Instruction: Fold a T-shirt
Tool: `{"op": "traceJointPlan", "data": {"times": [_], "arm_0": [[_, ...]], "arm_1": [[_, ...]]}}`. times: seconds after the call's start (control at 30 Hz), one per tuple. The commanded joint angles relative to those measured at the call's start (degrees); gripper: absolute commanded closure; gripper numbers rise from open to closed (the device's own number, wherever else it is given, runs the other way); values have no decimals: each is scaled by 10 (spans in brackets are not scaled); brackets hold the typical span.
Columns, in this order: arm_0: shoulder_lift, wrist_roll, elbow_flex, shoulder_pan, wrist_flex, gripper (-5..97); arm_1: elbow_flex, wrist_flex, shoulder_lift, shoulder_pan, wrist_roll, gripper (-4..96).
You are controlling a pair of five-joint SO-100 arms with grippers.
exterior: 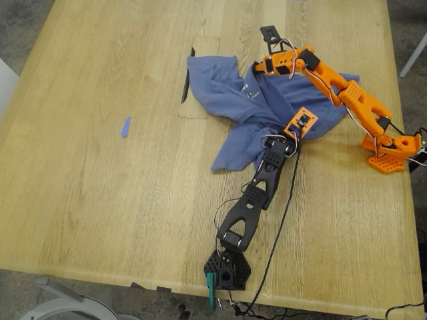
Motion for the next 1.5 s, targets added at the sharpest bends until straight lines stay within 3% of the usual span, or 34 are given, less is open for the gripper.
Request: {"op": "traceJointPlan", "data": {"times": [0.0, 0.07, 0.17, 1.13, 1.47], "arm_0": [[39, -66, -18, -28, 28, 918], [69, -145, -19, -30, 85, 918], [124, -156, -18, -45, 132, 918], [523, -105, -16, -90, 315, 918], [609, -91, -17, -89, 313, 918]], "arm_1": [[-41, 10, 37, 3, -3, 915], [-41, 22, 47, 3, -4, 915], [-41, 47, 64, 0, -9, 915], [-41, 103, 261, -103, -28, 916], [-41, 71, 316, -142, -33, 916]]}}
